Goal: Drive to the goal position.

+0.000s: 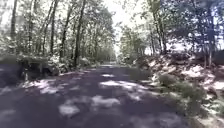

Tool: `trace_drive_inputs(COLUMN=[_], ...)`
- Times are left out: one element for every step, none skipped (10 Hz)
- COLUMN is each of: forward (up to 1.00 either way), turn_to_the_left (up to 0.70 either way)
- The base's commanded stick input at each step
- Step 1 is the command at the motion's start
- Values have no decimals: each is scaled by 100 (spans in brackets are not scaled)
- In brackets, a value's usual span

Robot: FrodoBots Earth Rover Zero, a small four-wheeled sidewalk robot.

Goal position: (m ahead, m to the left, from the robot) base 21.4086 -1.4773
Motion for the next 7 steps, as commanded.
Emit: trace_drive_inputs(forward=[45,45,45,45,45,45,45], turn_to_the_left=[0,0,0,0,0,0,0])
